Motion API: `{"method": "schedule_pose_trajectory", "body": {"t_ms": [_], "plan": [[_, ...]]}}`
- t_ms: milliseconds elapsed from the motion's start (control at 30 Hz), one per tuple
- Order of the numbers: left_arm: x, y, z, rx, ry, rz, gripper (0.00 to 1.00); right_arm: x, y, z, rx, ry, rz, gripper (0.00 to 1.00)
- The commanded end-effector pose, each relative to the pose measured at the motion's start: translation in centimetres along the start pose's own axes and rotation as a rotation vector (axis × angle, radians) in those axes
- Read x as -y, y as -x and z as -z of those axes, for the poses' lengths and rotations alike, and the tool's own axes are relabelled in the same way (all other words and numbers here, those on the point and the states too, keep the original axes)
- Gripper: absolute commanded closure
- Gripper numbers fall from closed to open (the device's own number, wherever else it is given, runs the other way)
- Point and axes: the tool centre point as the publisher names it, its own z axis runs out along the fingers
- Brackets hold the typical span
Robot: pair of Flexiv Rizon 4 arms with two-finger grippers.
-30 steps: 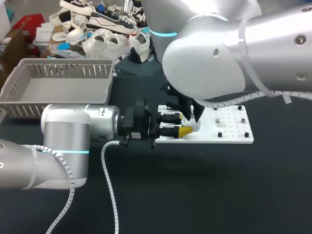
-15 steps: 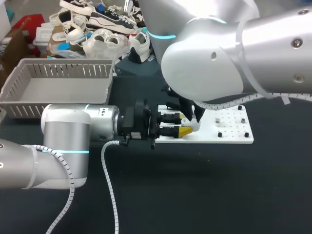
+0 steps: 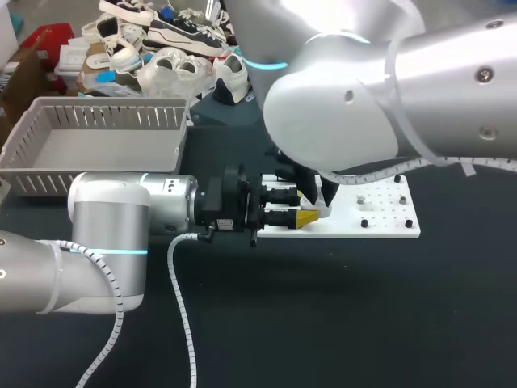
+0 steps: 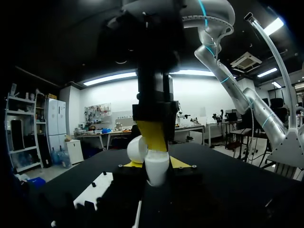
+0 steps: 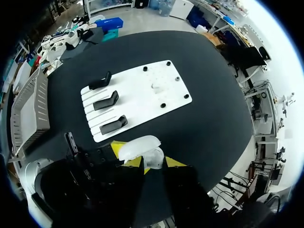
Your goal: Pick up each earbud case from the left stands, insert the matching earbuds, close the lid, and place the case in the box.
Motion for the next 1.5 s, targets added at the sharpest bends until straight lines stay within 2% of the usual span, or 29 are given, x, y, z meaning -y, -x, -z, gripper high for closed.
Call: {"method": "schedule_pose_trajectory", "body": {"t_ms": [33, 100, 267, 500, 700, 767, 933, 1233, 1400, 1500], "plan": [[0.0, -0.1, 0.0, 0.002, 0.000, -0.001, 1.00, -0.2, 0.1, 0.1, 0.000, -0.006, 0.002, 0.71], [0.0, -0.1, 0.0, 0.002, 0.000, -0.001, 1.00, -0.2, 0.0, 0.1, 0.003, -0.006, 0.003, 0.68], [0.0, -0.1, 0.0, 0.002, 0.000, -0.001, 1.00, -0.2, -0.2, 0.3, 0.010, 0.004, 0.005, 0.67], [0.0, -0.1, 0.0, 0.002, 0.000, -0.001, 1.00, 0.6, -1.8, 3.2, 0.078, 0.093, 0.014, 0.65], [0.0, -0.1, 0.0, 0.002, 0.000, -0.001, 1.00, 4.1, -2.9, 5.4, 0.169, 0.241, 0.017, 0.67], [0.0, -0.1, 0.0, 0.002, 0.000, -0.001, 1.00, 5.3, -2.9, 5.6, 0.207, 0.261, 0.020, 0.65], [0.0, -0.1, 0.0, 0.002, 0.000, -0.001, 1.00, 8.9, -1.6, 5.4, 0.268, 0.353, -0.002, 0.65], [0.0, -0.1, 0.0, 0.002, 0.000, -0.001, 1.00, 12.7, 1.2, 4.5, 0.311, 0.438, -0.014, 0.62], [0.0, -0.1, 0.0, 0.002, 0.000, -0.001, 1.00, 13.9, 3.1, 2.8, 0.269, 0.489, -0.010, 0.53], [0.0, -0.1, 0.0, 0.002, 0.000, -0.001, 1.00, 14.0, 4.1, 1.5, 0.237, 0.511, 0.000, 0.53]]}}
